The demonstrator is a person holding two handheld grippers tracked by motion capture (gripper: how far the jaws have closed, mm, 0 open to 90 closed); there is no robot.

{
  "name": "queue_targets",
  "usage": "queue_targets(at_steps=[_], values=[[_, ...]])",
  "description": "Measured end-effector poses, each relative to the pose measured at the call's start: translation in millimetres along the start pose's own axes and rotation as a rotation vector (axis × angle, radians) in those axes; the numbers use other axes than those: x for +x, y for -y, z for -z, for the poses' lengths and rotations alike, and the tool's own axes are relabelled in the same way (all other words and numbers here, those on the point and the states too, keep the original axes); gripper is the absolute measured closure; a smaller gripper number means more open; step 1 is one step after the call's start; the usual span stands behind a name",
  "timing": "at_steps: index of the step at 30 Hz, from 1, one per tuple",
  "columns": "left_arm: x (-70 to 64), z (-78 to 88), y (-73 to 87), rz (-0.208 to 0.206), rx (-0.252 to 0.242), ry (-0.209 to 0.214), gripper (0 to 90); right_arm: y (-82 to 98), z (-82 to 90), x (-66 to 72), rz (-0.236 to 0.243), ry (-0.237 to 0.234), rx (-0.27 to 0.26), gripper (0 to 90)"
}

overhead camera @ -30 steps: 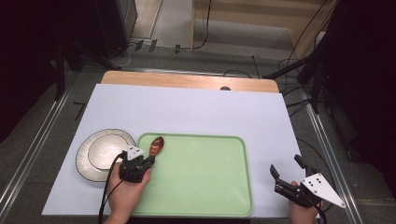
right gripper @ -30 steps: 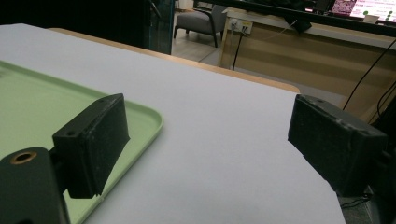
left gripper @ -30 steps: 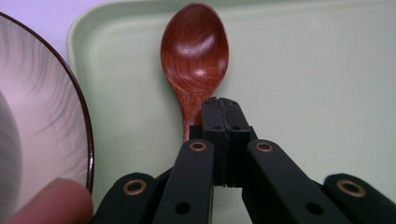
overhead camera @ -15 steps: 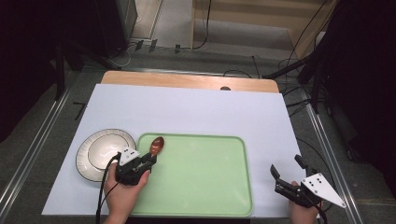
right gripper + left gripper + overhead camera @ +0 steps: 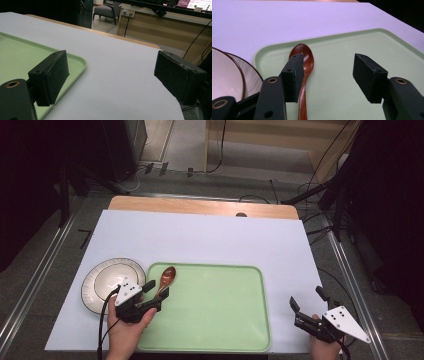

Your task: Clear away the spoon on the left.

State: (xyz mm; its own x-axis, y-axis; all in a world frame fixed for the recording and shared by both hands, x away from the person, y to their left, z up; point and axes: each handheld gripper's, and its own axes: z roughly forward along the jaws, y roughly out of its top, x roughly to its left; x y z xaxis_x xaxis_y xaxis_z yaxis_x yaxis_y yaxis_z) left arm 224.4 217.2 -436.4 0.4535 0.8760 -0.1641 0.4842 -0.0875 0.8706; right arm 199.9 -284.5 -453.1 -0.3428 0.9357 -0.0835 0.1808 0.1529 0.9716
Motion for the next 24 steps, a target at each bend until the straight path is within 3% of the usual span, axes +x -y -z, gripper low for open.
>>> queue_targets(at_steps=[3, 5, 7, 11, 14, 15, 17, 20, 24], values=[[-0.4, 4.6, -1.6, -0.025, -0.014, -0.009, 37.5, 0.3, 0.0, -0.2, -0.003, 0.000, 0.002, 13.0], [-0.6, 7.1, -2.7, -0.039, -0.017, -0.029, 29.1, 0.3, 0.0, -0.2, 0.000, 0.000, 0.003, 13.0], [0.3, 9.7, -4.2, -0.048, -0.007, -0.002, 20.2, 0.3, 0.1, -0.2, 0.001, 0.001, 0.003, 13.0], [2.9, 17.6, -7.6, -0.048, -0.027, 0.053, 13.1, 0.4, 0.3, -0.4, 0.001, 0.002, 0.003, 13.0], [5.5, 23.4, -9.2, -0.070, -0.044, 0.083, 6.4, 0.5, 0.3, -0.8, 0.000, 0.004, 0.002, 13.0], [7.3, 25.1, -9.5, -0.071, -0.042, 0.118, 4.1, 0.6, 0.2, -0.9, 0.001, 0.004, 0.002, 13.0], [8.3, 26.8, -9.6, -0.086, -0.031, 0.146, 0.0, 1.1, 0.4, -1.0, -0.002, 0.005, 0.007, 13.0], [10.7, 31.9, -8.8, -0.119, -0.038, 0.142, 0.0, 1.5, 0.8, -2.0, -0.006, 0.009, 0.006, 13.0], [16.9, 39.1, -8.4, -0.121, -0.054, 0.158, 0.0, 1.6, 1.8, -2.9, -0.006, 0.010, 0.004, 13.0]])
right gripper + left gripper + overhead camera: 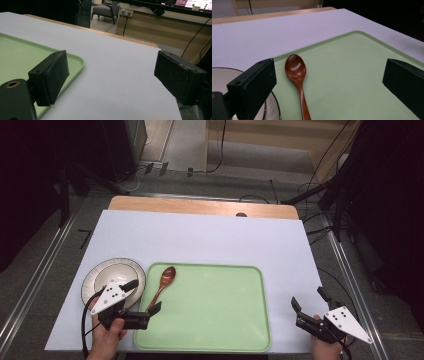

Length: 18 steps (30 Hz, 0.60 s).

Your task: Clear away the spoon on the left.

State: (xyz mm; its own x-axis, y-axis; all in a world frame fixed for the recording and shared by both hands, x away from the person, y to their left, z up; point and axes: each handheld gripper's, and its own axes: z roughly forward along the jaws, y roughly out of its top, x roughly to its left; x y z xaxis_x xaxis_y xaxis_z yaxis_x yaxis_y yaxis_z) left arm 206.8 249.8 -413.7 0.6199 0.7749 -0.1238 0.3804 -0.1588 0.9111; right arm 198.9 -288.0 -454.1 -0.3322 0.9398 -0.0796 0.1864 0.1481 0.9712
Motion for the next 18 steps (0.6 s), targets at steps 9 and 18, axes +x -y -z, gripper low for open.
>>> queue_targets(at_steps=[9, 18], values=[[10.6, 17.4, 7.8, -0.024, -0.018, -0.035, 0.0, 1.7, 0.1, -1.1, -0.006, 0.005, 0.006, 13.0], [28.2, 37.2, 15.1, -0.021, -0.035, -0.086, 0.0, 2.0, 0.0, -0.6, -0.003, 0.005, 0.007, 13.0]])
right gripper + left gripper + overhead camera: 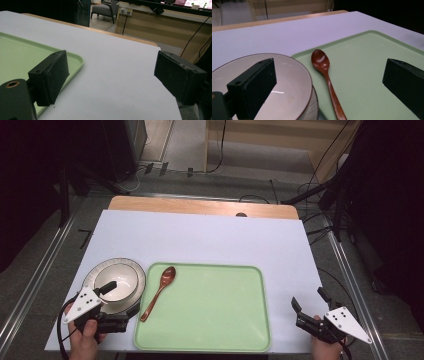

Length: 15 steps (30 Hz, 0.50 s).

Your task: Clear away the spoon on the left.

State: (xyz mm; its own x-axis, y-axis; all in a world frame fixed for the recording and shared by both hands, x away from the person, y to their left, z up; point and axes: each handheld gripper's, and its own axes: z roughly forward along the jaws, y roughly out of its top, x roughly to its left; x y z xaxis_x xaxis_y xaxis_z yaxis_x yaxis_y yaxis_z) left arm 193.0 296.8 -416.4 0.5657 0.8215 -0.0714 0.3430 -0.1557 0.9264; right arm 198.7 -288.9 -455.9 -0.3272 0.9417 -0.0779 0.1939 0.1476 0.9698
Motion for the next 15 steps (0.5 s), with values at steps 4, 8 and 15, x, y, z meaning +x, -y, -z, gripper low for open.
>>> queue_targets(at_steps=[4, 8, 15], values=[[9.5, 9.6, 4.1, 0.010, -0.005, -0.030, 0.0, 0.5, 0.0, -0.1, 0.000, 0.002, 0.000, 13.0], [18.8, 19.4, 8.7, 0.009, -0.005, -0.059, 0.0, 0.3, 1.0, -0.5, 0.000, 0.001, -0.005, 13.0], [33.9, 35.6, 14.8, 0.010, -0.018, -0.090, 0.0, 0.3, 1.0, -1.3, 0.003, 0.002, -0.008, 13.0]])
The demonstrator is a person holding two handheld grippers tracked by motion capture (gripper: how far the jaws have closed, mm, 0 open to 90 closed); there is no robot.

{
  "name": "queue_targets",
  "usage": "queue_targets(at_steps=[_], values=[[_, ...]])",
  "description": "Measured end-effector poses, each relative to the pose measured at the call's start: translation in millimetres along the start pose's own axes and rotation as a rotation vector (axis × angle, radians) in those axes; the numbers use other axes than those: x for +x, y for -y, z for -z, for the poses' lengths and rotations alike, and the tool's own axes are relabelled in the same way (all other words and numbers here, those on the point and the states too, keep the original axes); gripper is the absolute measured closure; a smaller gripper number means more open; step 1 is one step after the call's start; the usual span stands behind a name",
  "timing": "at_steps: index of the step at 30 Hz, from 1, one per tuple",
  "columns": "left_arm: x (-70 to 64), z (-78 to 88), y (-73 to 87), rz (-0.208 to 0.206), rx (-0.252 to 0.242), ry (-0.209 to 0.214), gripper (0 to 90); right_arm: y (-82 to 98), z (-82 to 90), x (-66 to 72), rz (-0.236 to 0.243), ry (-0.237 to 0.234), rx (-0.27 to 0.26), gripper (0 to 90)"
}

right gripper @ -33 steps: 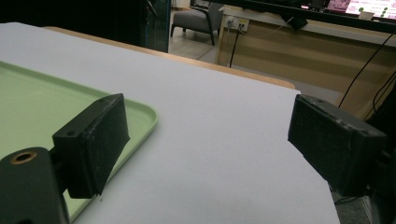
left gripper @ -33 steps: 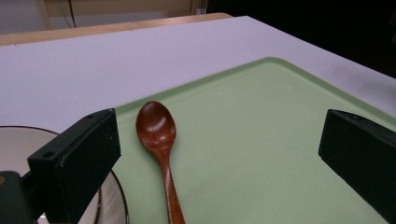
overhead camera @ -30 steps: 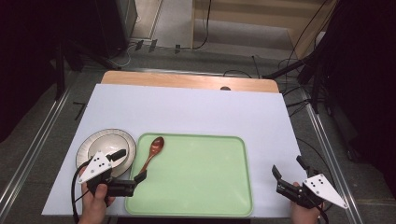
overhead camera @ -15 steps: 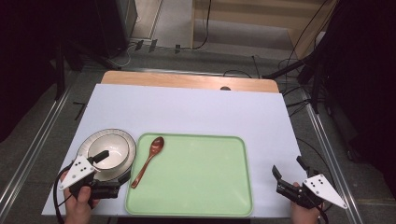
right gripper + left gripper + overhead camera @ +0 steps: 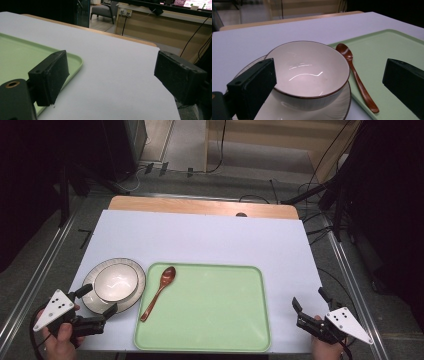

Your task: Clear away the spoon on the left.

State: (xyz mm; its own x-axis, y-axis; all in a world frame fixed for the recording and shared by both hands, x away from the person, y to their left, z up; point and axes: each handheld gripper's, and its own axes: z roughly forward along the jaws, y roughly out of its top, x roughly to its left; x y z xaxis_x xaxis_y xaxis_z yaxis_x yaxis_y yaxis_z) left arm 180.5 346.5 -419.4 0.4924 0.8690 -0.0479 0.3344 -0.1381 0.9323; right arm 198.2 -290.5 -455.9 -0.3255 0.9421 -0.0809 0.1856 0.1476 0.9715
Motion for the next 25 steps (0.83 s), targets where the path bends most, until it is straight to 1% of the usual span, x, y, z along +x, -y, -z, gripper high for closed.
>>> queue_targets(at_steps=[5, 8, 9, 11, 12, 15, 21, 25], values=[[13.5, 7.3, 2.8, 0.034, -0.011, -0.032, 0.0, -0.2, 0.6, 0.2, -0.005, 0.005, 0.000, 13.0], [18.6, 10.4, 3.5, 0.032, -0.005, -0.047, 0.0, -0.1, 0.9, -0.1, -0.005, 0.005, -0.002, 13.0], [19.5, 11.0, 3.7, 0.032, -0.008, -0.052, 0.0, 0.0, 0.7, -0.1, -0.008, 0.005, -0.001, 13.0], [21.1, 12.4, 4.0, 0.031, -0.009, -0.048, 0.0, -0.1, 0.0, 0.0, -0.006, 0.003, 0.000, 13.0], [21.8, 12.7, 4.1, 0.028, -0.008, -0.058, 0.0, -0.2, -0.2, 0.5, -0.004, 0.003, 0.001, 13.0], [24.2, 13.3, 5.2, 0.039, -0.016, -0.064, 0.0, -0.1, -0.4, 1.2, 0.000, -0.002, 0.002, 13.0], [26.0, 13.0, 5.7, 0.051, -0.016, -0.056, 0.0, 0.7, -1.1, 0.2, -0.003, 0.000, 0.003, 13.0], [24.0, 12.1, 4.8, 0.047, -0.013, -0.049, 0.0, 0.5, -1.5, 1.0, -0.005, 0.001, 0.004, 13.0]])
